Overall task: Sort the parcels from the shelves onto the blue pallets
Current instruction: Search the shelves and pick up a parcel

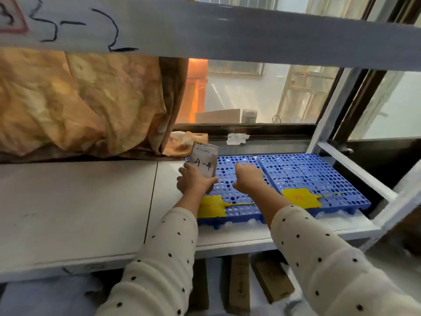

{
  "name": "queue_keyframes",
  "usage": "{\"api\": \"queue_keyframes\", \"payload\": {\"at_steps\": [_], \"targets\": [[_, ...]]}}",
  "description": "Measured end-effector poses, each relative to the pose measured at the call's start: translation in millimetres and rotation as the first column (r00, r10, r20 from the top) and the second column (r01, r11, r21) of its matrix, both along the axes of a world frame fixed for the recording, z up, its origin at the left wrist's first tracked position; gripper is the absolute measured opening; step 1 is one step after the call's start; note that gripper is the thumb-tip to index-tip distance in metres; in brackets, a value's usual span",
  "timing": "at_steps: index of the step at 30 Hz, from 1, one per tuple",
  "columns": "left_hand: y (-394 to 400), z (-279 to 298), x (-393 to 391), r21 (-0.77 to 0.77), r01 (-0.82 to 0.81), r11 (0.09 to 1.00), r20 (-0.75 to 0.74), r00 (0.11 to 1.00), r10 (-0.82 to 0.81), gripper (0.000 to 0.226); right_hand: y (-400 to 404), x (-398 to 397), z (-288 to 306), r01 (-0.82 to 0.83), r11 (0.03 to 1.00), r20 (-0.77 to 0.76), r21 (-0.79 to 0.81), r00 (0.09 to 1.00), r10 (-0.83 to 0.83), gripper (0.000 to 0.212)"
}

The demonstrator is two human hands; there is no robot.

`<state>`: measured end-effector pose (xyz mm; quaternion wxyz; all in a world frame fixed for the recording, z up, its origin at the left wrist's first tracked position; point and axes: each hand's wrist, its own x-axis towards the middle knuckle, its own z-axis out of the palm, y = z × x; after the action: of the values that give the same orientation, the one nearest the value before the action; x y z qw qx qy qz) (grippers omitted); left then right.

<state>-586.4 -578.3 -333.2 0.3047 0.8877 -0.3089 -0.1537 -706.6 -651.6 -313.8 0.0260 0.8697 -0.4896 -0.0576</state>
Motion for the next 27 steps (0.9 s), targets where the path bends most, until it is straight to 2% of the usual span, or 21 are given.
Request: {"api": "queue_keyframes", "payload": {"at_steps": [8,13,19,27], "targets": [[-38.5,-17.9,25.1,0.089,-0.119,0.989,-0.096,0.987,0.127,0.103,-44.9,42.3,-25.5,-0.067,0.997,-0.012,0.04,0.998,0.067,0.05],[-60.8,-23.5,41.1,0.138,-0.11,0.984,-0.153,0.979,0.131,0.102,-63.8,63.7,-31.4,-0.055,0.994,-0.022,0.099,0.998,0.058,0.044],[-83.8,-24.6,55.7,0.17,-0.065,0.983,-0.204,0.974,0.099,0.102,-83.0,72.8,-37.3,-0.061,0.994,-0.033,0.09,0.997,0.065,0.037],[-98.3,-22.7,56.0,0.232,-0.05,0.971,-0.21,0.973,0.1,0.108,-103.2,79.9,-36.0,-0.095,0.991,-0.004,0.092,0.995,0.096,0.047]]}}
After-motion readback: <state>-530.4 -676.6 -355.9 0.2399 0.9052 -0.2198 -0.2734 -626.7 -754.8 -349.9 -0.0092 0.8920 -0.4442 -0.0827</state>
